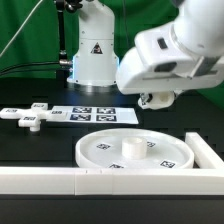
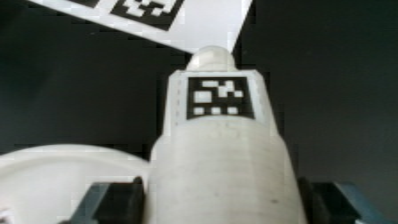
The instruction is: Assemble round table
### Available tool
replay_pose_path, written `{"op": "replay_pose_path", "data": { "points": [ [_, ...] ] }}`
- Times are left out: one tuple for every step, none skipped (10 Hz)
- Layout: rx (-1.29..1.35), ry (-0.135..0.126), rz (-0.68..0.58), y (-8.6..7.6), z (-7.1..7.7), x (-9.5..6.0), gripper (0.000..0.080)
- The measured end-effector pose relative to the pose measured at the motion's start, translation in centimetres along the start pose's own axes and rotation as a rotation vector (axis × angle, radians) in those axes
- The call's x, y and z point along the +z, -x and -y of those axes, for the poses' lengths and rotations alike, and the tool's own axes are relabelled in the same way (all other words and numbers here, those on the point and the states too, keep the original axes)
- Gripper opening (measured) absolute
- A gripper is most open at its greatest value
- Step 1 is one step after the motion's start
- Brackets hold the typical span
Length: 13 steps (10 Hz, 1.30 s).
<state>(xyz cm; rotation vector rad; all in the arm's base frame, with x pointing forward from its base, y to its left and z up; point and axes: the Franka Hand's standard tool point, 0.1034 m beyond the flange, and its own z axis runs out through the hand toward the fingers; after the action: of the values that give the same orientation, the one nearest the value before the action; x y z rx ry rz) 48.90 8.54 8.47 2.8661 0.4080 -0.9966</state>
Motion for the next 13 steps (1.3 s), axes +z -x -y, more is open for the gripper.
{"op": "replay_pose_path", "data": {
  "points": [
    [0.022,0.001,-0.025,0.3,-0.7,-0.7,0.0409],
    [0.038,0.006,-0.108,0.1,-1.2,-1.8,0.0409],
    [0.034,0.011,-0.179,0.0,-1.1,-1.8,0.0409],
    [0.031,0.015,-0.262,-0.4,-1.0,-1.9,0.0409],
    [0.032,0.019,-0.33,-0.4,-1.0,-2.0,0.0409],
    [0.031,0.021,-0.375,-0.5,-1.0,-2.0,0.0409],
    [0.029,0.024,-0.458,-1.0,-1.0,-2.3,0.0409],
    [0.033,0.025,-0.5,-0.9,-1.0,-2.5,0.0409],
    [0.042,0.028,-0.552,-0.8,-1.3,-3.5,0.0409],
    [0.047,0.031,-0.603,-0.6,-1.7,-4.5,0.0409],
    [0.048,0.034,-0.646,-0.7,-1.8,-5.6,0.0409],
    [0.042,0.037,-0.748,-1.4,-1.7,-5.7,0.0409],
    [0.039,0.038,-0.793,-1.4,-1.5,-5.3,0.0409]
  ]
}}
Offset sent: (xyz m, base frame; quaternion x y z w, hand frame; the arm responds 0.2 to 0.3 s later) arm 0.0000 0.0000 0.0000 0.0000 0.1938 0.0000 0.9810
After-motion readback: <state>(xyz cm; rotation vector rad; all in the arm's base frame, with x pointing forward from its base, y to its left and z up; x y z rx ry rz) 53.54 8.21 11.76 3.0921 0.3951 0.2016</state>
